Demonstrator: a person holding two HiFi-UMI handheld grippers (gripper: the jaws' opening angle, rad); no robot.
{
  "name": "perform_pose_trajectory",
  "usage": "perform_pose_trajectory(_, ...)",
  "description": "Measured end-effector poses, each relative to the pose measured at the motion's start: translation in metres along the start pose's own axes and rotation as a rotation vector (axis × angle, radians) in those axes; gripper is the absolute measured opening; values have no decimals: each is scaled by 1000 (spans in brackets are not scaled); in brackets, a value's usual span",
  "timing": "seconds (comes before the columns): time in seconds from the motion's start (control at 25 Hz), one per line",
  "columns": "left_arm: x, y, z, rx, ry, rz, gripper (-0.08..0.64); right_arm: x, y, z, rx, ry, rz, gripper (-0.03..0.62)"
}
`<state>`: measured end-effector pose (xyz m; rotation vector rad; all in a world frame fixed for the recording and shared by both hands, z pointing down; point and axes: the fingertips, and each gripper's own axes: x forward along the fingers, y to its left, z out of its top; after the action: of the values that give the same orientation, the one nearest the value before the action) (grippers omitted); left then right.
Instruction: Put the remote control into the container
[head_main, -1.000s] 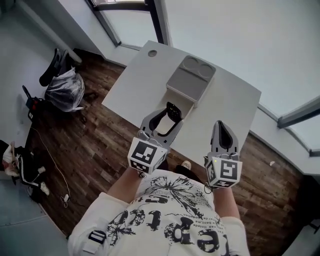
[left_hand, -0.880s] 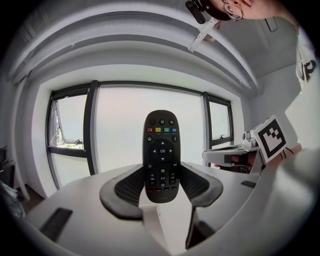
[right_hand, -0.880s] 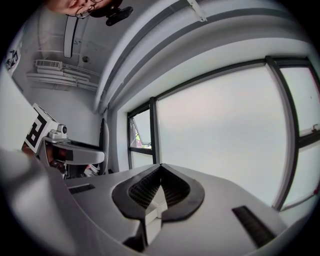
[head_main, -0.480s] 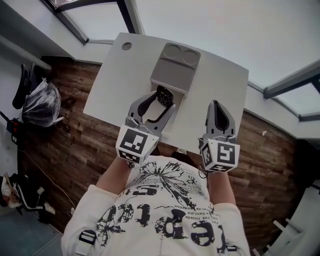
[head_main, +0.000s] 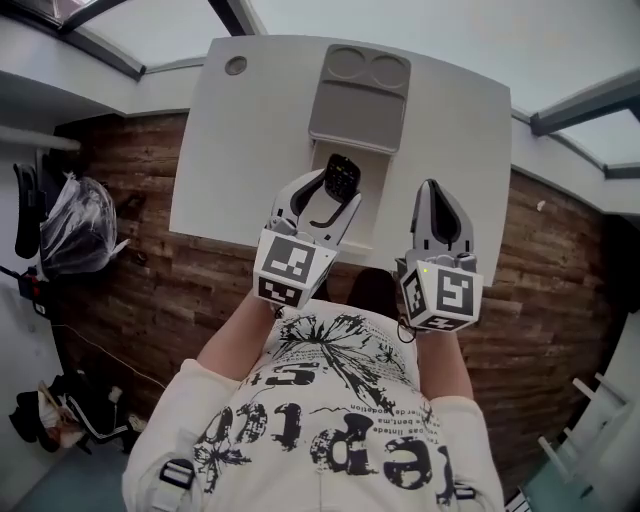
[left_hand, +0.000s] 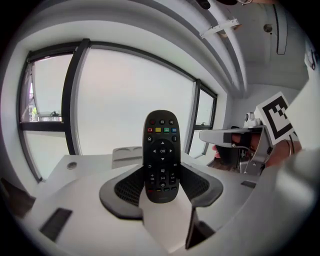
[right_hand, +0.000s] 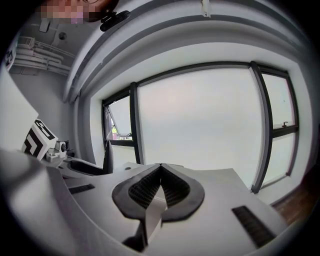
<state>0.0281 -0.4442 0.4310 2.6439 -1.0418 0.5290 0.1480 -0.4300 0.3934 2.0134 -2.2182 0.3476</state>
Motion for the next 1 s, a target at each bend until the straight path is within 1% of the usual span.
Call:
perform_pose_trajectory(0.16,13,4,-35,-38,78,-27,233,4,13,-20,12,43,-7,3)
perform_pose_trajectory(0.32,35,5,-70,-66,165,-42,233,11,15,-36,23,76,-10,5)
perform_pose_trajectory(0.48,53,5,-107,-85,269,-39,233,12,12,-54,26,119,-2,5)
perform_pose_trajectory(0.56,63,8,-123,-116,327,-26,233,15,7,-63,27,142,9,3)
perform_pose_trajectory(0.68,75,14,-146,-199,431,0,233,19,2,-77,34,178,30,5)
perform_pose_trajectory(0.72,77,16,-150,-213,456,11,233,20,1,-81,37,189,37,5)
perform_pose_trajectory(0.76,80,17,-153,-208,475,23,233,22,0,-84,39,199,46,4)
perform_pose_trajectory(0.84,85,19,-154,-173,503,37,233,26,-1,-89,39,214,62,4)
perform_pose_trajectory(1.0,95,18,-162,-124,562,29,233,38,4,-94,29,236,101,3)
